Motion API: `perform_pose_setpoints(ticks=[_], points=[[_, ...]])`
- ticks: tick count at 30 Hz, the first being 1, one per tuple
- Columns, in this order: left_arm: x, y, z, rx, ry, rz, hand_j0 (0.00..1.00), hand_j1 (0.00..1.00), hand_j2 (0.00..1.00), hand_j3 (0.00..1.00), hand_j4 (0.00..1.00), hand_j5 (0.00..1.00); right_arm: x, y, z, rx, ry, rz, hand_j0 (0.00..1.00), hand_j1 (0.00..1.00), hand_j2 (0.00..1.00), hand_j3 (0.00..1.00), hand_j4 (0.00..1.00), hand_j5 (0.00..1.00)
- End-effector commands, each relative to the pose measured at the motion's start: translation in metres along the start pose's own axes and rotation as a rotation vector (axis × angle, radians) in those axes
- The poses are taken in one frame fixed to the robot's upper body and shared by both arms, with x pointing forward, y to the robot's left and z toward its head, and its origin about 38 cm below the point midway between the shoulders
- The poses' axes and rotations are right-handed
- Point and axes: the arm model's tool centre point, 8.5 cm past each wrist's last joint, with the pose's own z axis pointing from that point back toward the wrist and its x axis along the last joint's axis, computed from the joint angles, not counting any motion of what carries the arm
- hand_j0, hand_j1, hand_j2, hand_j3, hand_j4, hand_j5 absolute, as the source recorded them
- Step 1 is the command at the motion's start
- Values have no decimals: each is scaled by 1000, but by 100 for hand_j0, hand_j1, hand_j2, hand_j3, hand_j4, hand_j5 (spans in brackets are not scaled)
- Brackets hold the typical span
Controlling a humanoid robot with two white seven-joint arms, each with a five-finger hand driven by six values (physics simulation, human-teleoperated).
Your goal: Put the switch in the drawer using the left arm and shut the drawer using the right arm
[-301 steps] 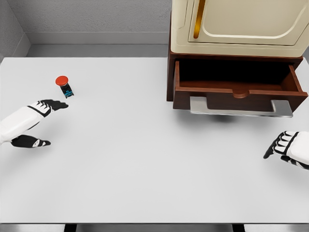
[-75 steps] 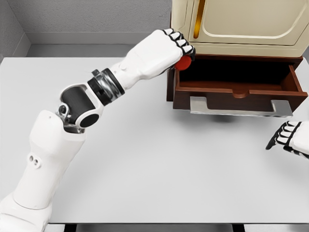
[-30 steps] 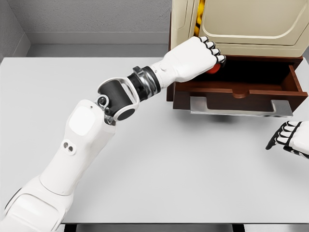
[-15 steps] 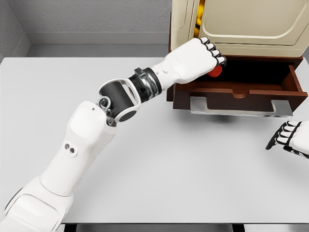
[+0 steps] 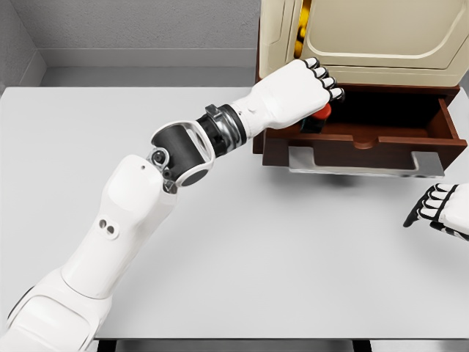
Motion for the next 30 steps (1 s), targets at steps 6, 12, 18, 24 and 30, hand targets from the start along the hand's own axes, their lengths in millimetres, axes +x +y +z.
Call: perform_pose_setpoints(ticks=[6, 12, 18, 24, 30], points=[[7, 0, -2, -3, -18, -6, 81, 81, 81, 81, 81, 81, -1, -1, 0, -3, 1, -4, 59, 59, 59, 59, 59, 59], [11, -6, -6, -26, -34, -15, 84, 84, 84, 84, 84, 84, 0, 0, 0, -2, 1, -3, 59, 59, 59, 59, 59, 59], [2, 6, -12, -31, -28, -97, 84, 84, 84, 84, 84, 84, -1, -1, 0, -3, 1, -4, 59, 59, 59, 59, 59, 59], [7, 16, -13, -11, -61, -122, 99, 99, 99, 99, 99, 99, 0, 0, 0, -2, 1, -3, 60, 60, 60, 60, 60, 60], [26, 45, -3, 82, -147, -174, 100, 100, 100, 100, 100, 100, 0, 0, 0, -2, 1, -3, 60, 60, 60, 60, 60, 60]])
